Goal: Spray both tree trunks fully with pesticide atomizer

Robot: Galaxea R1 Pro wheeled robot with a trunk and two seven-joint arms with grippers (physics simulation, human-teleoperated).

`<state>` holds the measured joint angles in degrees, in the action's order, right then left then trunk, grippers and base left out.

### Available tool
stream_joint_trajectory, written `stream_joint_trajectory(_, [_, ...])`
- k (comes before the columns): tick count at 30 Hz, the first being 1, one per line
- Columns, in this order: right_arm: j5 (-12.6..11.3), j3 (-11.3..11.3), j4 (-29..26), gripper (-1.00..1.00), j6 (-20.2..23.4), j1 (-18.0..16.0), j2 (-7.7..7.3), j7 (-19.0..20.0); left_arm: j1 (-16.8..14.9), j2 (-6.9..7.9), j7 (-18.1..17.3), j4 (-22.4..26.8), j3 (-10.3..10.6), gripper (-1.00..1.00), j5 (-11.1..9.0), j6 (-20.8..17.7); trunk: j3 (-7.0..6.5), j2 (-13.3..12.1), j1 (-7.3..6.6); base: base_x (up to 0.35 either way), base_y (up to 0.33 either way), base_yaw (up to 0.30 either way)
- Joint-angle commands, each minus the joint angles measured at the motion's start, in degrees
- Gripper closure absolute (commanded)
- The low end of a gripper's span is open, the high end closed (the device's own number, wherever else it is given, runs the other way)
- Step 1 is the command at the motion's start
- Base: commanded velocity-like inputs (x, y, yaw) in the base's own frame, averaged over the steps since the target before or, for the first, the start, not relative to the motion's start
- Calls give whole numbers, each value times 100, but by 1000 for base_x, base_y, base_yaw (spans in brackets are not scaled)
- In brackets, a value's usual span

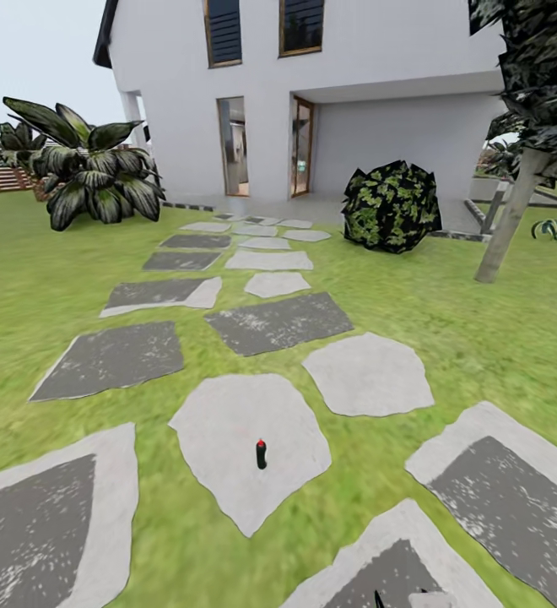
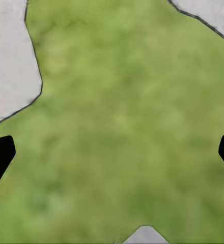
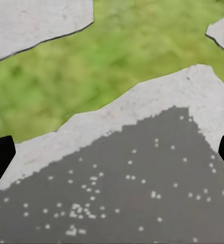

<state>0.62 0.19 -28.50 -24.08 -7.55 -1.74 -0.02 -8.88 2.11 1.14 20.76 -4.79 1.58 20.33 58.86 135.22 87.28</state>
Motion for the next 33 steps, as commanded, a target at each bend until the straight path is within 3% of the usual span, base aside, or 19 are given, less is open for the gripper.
stream_joint_trajectory(1, [0,0,-1,-100,0,0,0,-1,0,0,0,0,-1,-100,0,-1,0,0,0,321,132,-261])
stream_joint_trajectory(9, [0,2,-19,-100,0,0,36,-4,0,0,0,-1,4,-100,0,-2,0,0,0,321,120,-68])
stream_joint_trajectory(24, [0,-1,-6,-100,0,-1,40,-7,0,-9,0,-2,4,-100,0,-2,0,0,0,29,5,0])
stream_joint_trajectory(33, [0,-1,-6,-100,0,1,41,-7,0,-9,0,-2,4,-100,0,-6,0,0,0,164,0,0])
